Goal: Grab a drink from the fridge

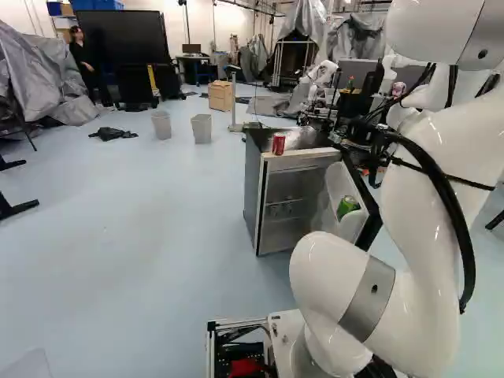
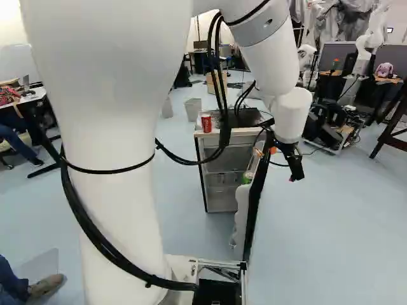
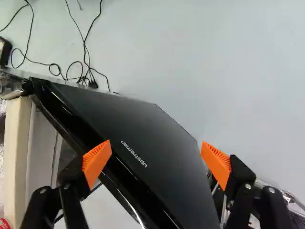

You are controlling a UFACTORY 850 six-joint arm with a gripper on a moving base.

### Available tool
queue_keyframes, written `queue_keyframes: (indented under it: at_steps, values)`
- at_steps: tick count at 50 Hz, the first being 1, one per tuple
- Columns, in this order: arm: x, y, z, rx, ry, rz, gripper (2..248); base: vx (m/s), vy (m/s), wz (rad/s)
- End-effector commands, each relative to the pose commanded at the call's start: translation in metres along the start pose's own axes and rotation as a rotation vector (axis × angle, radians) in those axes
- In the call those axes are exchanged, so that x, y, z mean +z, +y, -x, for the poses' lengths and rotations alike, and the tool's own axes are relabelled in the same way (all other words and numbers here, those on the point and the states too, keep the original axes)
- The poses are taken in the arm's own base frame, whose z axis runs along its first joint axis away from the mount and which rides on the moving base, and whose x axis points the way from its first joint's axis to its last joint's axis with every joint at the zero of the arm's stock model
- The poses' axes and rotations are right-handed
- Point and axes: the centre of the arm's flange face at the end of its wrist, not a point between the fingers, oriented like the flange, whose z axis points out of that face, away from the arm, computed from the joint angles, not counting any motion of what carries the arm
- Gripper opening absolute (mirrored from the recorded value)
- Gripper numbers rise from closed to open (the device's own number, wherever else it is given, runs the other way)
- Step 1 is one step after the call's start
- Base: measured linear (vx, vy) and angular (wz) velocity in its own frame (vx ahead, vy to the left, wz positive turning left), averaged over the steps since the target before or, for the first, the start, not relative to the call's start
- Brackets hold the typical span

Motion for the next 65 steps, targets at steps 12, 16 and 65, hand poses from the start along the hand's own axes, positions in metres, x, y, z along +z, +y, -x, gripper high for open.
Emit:
queue_keyframes:
  at_steps: [12, 16, 65]
  values:
    - [-0.004, -0.007, 0.016, -0.02, -0.012, -0.005, 247, 0.0, 0.0, 0.0]
    - [-0.005, -0.009, 0.021, -0.027, -0.016, -0.006, 247, 0.0, 0.0, 0.0]
    - [-0.022, -0.036, 0.095, -0.129, -0.066, -0.032, 247, 0.0, 0.0, 0.0]
